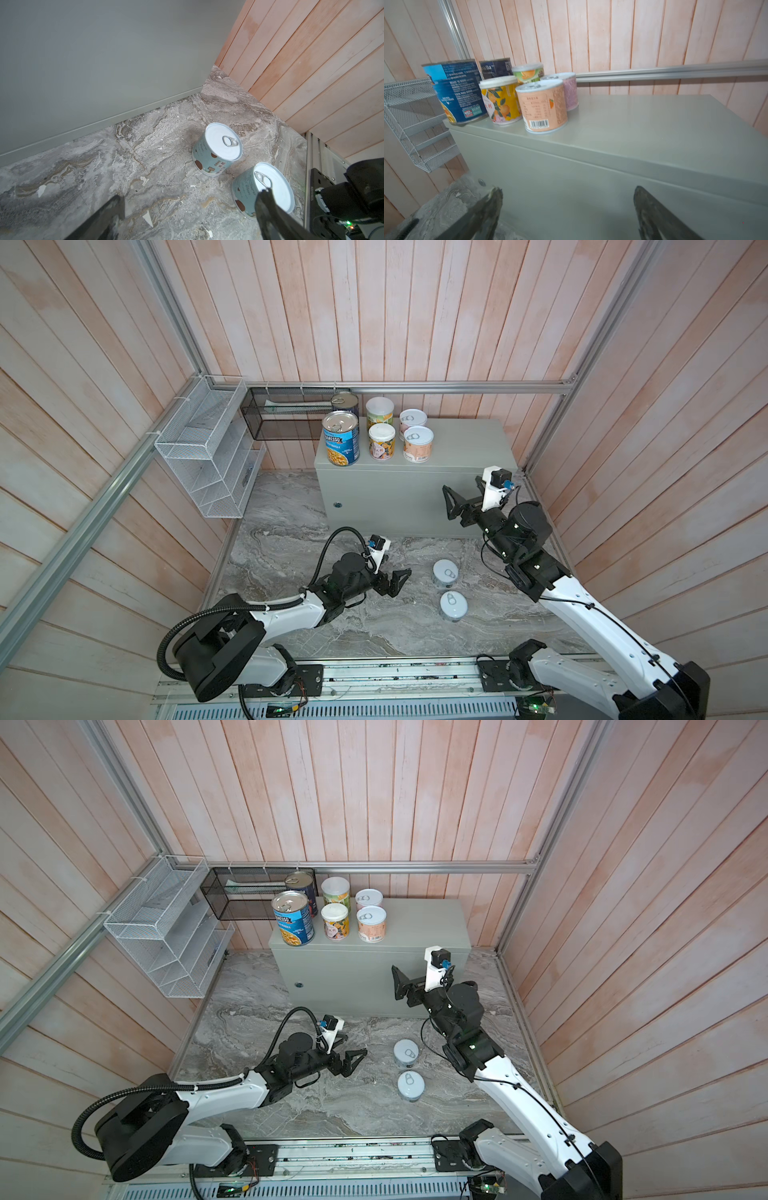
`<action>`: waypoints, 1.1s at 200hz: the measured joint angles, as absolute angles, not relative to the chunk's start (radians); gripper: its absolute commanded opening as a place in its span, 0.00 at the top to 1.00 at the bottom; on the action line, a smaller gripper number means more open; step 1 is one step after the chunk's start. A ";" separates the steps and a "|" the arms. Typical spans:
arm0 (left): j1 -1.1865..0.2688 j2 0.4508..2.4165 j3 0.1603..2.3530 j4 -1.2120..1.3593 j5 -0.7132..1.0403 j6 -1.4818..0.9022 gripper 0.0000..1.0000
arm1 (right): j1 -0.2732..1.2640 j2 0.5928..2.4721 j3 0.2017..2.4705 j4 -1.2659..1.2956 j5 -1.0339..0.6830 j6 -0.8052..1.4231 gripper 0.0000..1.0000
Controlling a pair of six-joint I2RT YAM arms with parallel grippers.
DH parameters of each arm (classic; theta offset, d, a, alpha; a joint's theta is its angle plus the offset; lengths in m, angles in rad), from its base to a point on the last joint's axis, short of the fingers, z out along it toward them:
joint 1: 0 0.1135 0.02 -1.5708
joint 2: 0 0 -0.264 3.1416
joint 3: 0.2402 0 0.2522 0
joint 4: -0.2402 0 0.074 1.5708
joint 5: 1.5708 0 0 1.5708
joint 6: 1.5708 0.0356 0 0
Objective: Place and organize the canned foods onto the counter
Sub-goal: 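Open the right gripper and lower it toward the floor cans while the left gripper approaches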
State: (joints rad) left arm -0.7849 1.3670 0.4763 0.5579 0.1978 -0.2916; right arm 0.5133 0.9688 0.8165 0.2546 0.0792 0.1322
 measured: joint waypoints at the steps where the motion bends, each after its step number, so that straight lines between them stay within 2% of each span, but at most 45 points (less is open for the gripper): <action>1: -0.786 1.367 0.477 0.558 0.198 -0.290 0.00 | 0.513 0.965 0.813 0.253 0.080 0.132 0.02; 64: -0.871 1.416 0.519 0.554 0.198 -0.225 0.00 | 0.504 0.758 0.553 0.081 0.154 0.224 0.02; 166: -0.942 1.570 0.625 0.512 0.175 -0.169 0.00 | 0.498 0.646 0.465 -0.033 0.167 0.350 0.02; 220: -0.944 1.712 0.729 0.511 0.191 -0.246 0.00 | 0.495 0.593 0.416 -0.022 0.168 0.380 0.02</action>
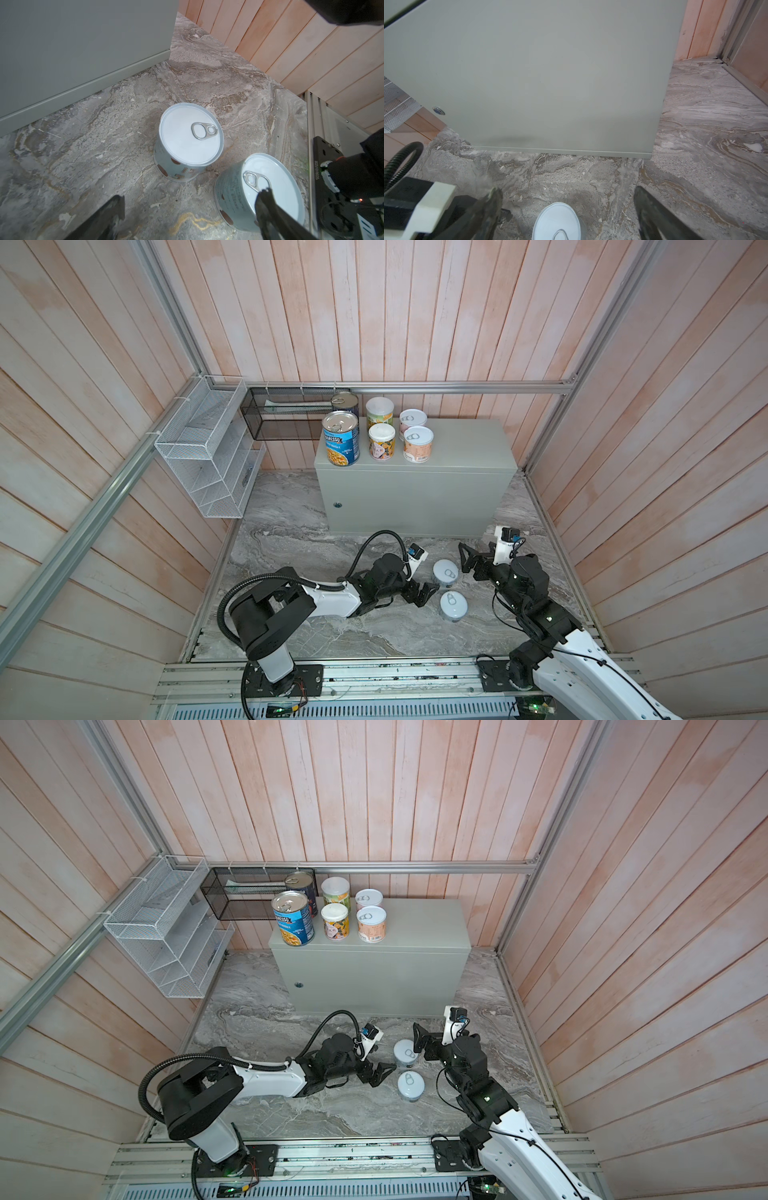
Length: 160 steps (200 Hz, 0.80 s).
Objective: Place and organize the canned foods onto the counter
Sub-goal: 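Open the right gripper and lower it toward the floor cans while the left gripper approaches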
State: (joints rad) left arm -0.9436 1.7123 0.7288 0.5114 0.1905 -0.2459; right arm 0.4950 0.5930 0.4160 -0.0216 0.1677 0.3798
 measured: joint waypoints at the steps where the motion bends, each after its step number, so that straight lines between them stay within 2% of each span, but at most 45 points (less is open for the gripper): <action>1: -0.944 1.714 0.730 0.511 0.191 -0.247 0.00 | 0.495 0.592 0.416 -0.022 0.168 0.380 0.02; 100: -1.005 1.834 0.894 0.422 0.197 -0.241 0.00 | 0.487 0.490 0.402 -0.023 0.206 0.382 0.02; 160: -1.014 1.878 0.954 0.349 0.141 -0.232 0.02 | 0.482 0.467 0.399 -0.027 0.209 0.375 0.02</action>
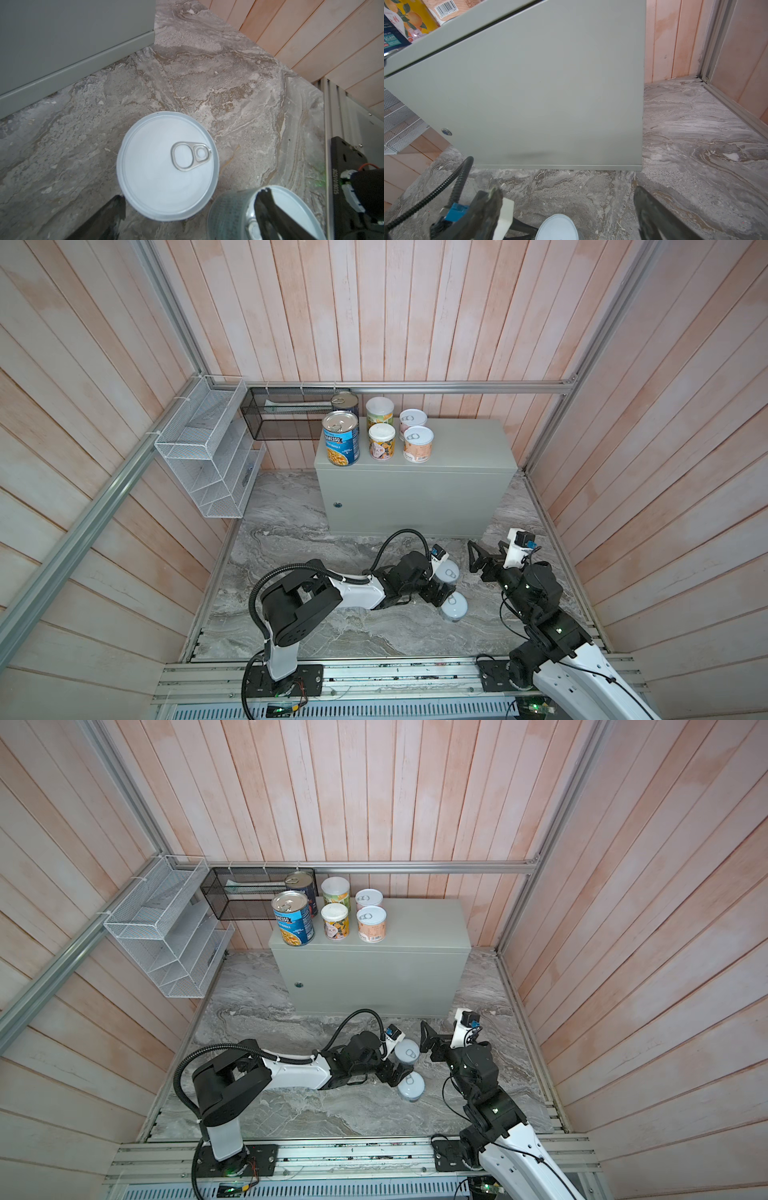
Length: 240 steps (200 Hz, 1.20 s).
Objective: Place and organize the canned foods onto the counter
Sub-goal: 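Open the right gripper and lower it toward the floor cans while the left gripper approaches, then close the left gripper on the farther teal can and lift it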
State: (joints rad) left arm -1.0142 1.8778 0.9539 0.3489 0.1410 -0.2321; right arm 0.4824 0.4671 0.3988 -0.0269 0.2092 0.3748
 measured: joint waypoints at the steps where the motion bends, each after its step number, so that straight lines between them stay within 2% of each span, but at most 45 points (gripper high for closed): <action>1: -1.014 1.878 0.954 0.347 0.141 -0.232 0.02 | 0.482 0.466 0.398 -0.027 0.209 0.374 0.02; 167: -1.016 1.987 1.124 0.228 0.068 -0.249 0.07 | 0.476 0.422 0.386 -0.054 0.211 0.374 0.02; 185: -1.016 1.995 1.135 0.223 0.062 -0.256 0.13 | 0.476 0.421 0.385 -0.057 0.211 0.374 0.02; 198: -1.017 1.996 1.139 0.223 0.058 -0.260 0.26 | 0.476 0.418 0.385 -0.058 0.211 0.374 0.02; 207: -1.017 1.996 1.143 0.228 0.051 -0.250 0.31 | 0.476 0.416 0.382 -0.057 0.211 0.375 0.02; 240: -1.016 1.996 1.147 0.231 0.047 -0.255 0.38 | 0.476 0.414 0.365 -0.059 0.211 0.376 0.02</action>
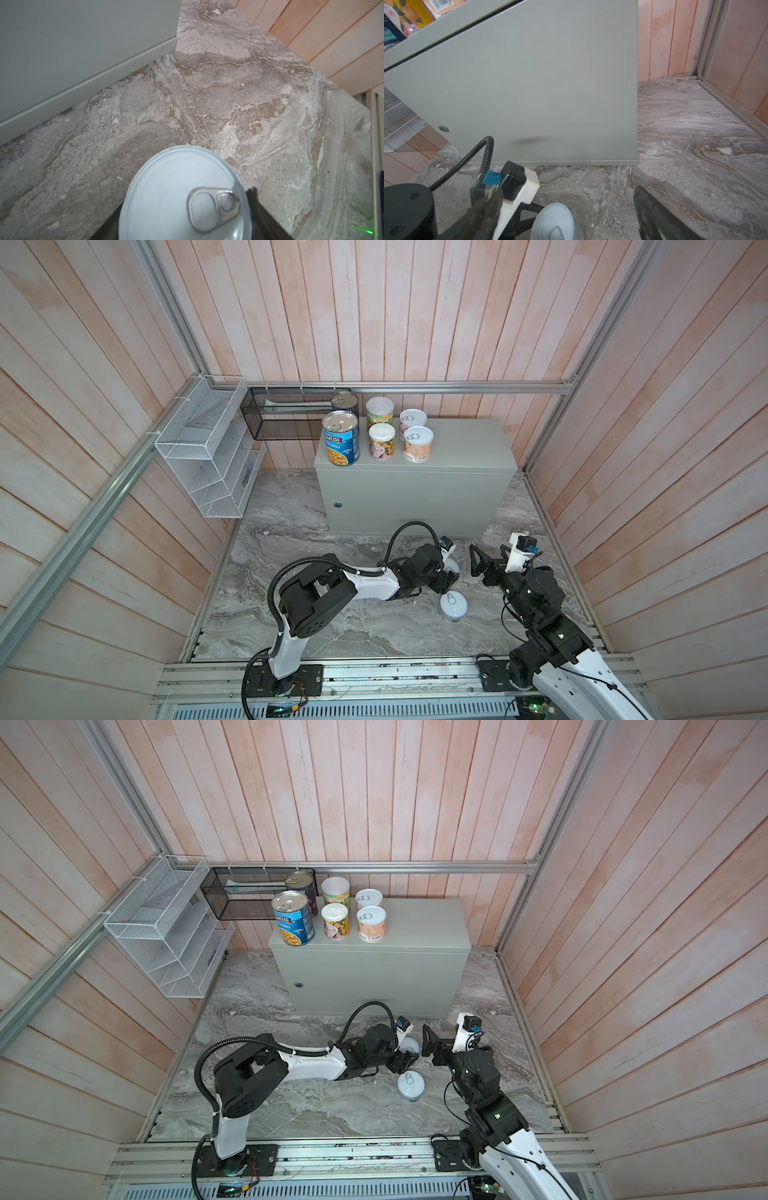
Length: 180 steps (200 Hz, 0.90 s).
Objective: Place and organize the canned foods onto the counter
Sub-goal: 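Close the left gripper on the farther teal can and lift it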
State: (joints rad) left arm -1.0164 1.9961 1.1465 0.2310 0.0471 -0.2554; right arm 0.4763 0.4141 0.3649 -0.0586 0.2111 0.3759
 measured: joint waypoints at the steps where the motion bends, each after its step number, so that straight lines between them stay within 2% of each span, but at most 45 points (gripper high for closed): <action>1: -1.016 1.996 1.147 0.231 0.047 -0.255 0.38 | 0.476 0.414 0.364 -0.059 0.211 0.376 0.02; 68: -1.016 1.987 1.136 0.229 0.044 -0.253 0.48 | 0.476 0.414 0.355 -0.053 0.211 0.379 0.02; 127: -1.009 1.842 1.035 0.131 0.018 -0.232 0.50 | 0.474 0.430 0.352 -0.022 0.207 0.382 0.03; 180: -0.978 1.692 0.970 0.084 0.015 -0.255 0.52 | 0.474 0.609 0.352 0.048 0.094 0.363 0.03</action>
State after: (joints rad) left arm -0.9779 1.6920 0.9699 0.0837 0.0147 -0.2546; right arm 0.4744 0.6094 0.3523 0.0483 0.0937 0.3630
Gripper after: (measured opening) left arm 0.750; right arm 0.968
